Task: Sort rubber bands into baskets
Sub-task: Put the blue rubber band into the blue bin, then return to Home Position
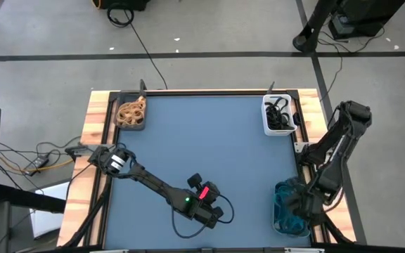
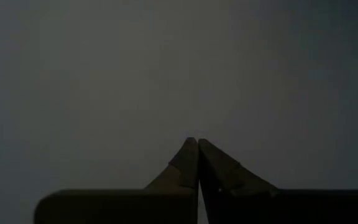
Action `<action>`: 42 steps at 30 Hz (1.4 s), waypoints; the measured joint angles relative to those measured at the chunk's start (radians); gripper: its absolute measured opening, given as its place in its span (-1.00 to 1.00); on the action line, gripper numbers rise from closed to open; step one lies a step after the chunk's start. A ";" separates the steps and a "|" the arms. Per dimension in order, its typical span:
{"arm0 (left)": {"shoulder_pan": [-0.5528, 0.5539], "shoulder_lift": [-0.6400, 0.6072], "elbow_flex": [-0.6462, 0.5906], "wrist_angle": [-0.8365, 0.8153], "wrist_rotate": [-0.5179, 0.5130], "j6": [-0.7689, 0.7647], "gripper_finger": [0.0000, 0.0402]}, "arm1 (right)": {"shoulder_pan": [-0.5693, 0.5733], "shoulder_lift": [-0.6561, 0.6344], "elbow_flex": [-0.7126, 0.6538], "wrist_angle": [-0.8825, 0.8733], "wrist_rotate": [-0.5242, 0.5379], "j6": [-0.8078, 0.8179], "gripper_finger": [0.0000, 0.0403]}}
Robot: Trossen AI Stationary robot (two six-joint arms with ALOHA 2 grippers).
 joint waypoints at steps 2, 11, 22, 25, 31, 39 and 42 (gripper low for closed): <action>0.000 0.000 0.000 0.000 0.000 0.000 -0.94 | 0.001 0.043 0.000 0.056 0.000 -0.060 -0.87; 0.000 0.000 0.000 -0.001 0.000 0.002 -0.94 | -0.049 0.164 0.000 0.278 -0.004 -0.169 -0.69; 0.000 0.000 0.000 0.019 0.008 0.034 -0.94 | -0.089 0.099 0.000 0.186 -0.062 -0.040 -0.40; 0.000 0.000 0.000 0.047 0.024 0.051 -0.94 | -0.101 0.077 0.000 0.148 -0.032 -0.036 -0.33; 0.000 0.000 0.000 0.039 0.027 0.057 -0.94 | -0.116 0.006 0.000 0.173 -0.009 -0.030 -0.29; 0.000 -0.008 0.000 0.042 0.066 0.210 -0.94 | -0.119 -0.122 0.000 0.180 0.323 -0.091 -0.32; 0.000 -0.027 0.000 0.058 0.071 0.261 -0.95 | -0.111 -0.156 0.000 0.184 0.577 -0.116 -0.33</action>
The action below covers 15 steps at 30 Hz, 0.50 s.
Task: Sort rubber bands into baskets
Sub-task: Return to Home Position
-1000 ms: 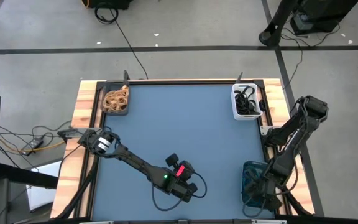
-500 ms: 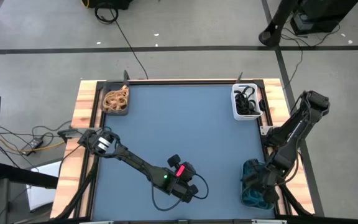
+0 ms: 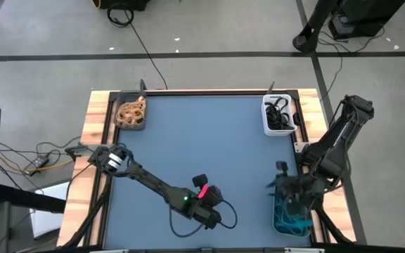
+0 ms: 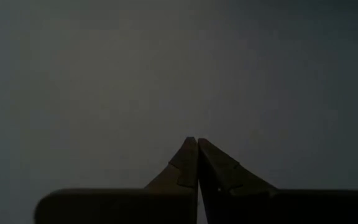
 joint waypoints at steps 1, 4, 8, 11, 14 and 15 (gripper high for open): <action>0.000 -0.008 0.000 0.002 0.000 0.019 -0.95 | 0.000 -0.007 0.000 0.006 0.073 -0.010 -0.34; 0.007 -0.043 0.000 -0.024 -0.001 0.072 -0.97 | -0.007 -0.023 0.000 0.034 0.249 -0.062 -0.36; 0.032 -0.094 0.000 -0.057 -0.005 0.144 -0.98 | -0.040 -0.038 0.000 0.112 0.358 -0.154 -0.40; 0.058 -0.137 -0.005 -0.067 -0.007 0.209 -0.98 | -0.079 -0.052 0.000 0.186 0.366 -0.232 -0.44; 0.093 -0.186 -0.038 -0.060 -0.003 0.272 -0.98 | -0.120 -0.056 0.000 0.263 0.330 -0.337 -0.52; 0.106 -0.202 -0.056 -0.050 -0.001 0.291 -0.98 | -0.135 -0.056 -0.003 0.292 0.315 -0.369 -0.57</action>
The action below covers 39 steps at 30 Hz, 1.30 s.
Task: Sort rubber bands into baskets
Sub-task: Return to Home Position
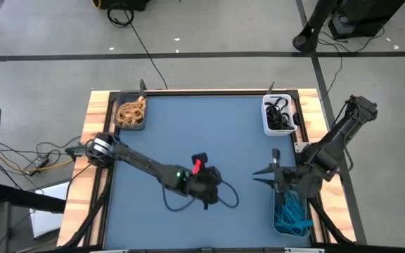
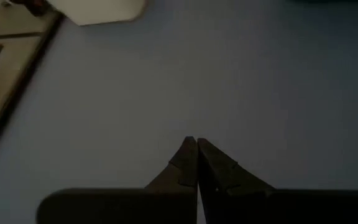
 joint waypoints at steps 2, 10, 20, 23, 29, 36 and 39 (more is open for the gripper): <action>0.027 -0.034 -0.043 0.030 0.000 0.030 -0.98 | -0.028 0.000 -0.027 0.086 -0.015 -0.058 -0.68; 0.146 -0.164 -0.349 0.335 0.169 0.128 -0.98 | -0.201 0.000 -0.193 0.507 -0.153 -0.266 -0.93; 0.240 -0.421 -0.743 0.730 0.301 0.286 -0.98 | -0.412 0.000 -0.314 0.811 -0.312 -0.328 -0.98; 0.285 -0.524 -0.854 0.801 0.335 0.324 -0.98 | -0.458 0.000 -0.316 0.814 -0.313 -0.329 -0.98; 0.385 -0.745 -1.022 0.902 0.457 0.315 -0.98 | -0.553 -0.049 -0.316 0.792 -0.317 -0.353 -0.98; 0.462 -0.936 -1.077 0.945 0.530 0.348 -0.98 | -0.644 -0.215 -0.316 0.680 -0.455 -0.407 -0.98; 0.483 -0.999 -1.078 0.897 0.524 0.358 -0.97 | -0.670 -0.300 -0.316 0.592 -0.467 -0.390 -0.98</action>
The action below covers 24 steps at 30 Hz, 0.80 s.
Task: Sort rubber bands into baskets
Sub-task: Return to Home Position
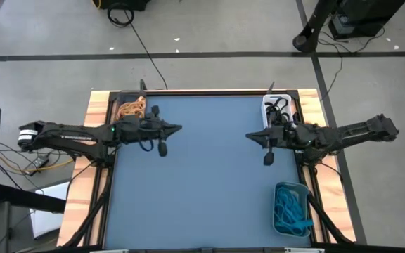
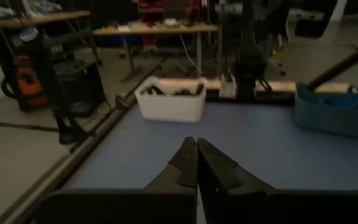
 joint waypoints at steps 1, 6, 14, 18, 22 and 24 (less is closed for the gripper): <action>0.005 -0.021 0.003 -0.011 0.000 0.000 -0.97 | -0.006 -0.031 0.000 -0.027 0.000 0.008 -0.98; 0.020 -0.149 -0.047 -0.059 0.051 -0.002 -0.96 | -0.024 -0.180 0.000 -0.193 -0.005 0.045 -0.98; 0.090 -0.363 -0.238 -0.054 0.170 -0.100 -0.99 | -0.024 -0.315 -0.009 -0.201 -0.038 0.049 -0.98; 0.104 -0.464 -0.287 -0.099 0.200 -0.154 -0.99 | -0.024 -0.331 -0.053 -0.200 -0.038 0.056 -0.98; 0.105 -0.573 -0.288 -0.216 0.195 -0.166 -0.99 | -0.024 -0.343 -0.095 -0.175 -0.021 0.083 -0.98; 0.105 -0.624 -0.287 -0.255 0.171 -0.165 -0.99 | -0.027 -0.358 -0.123 -0.140 -0.012 0.075 -0.98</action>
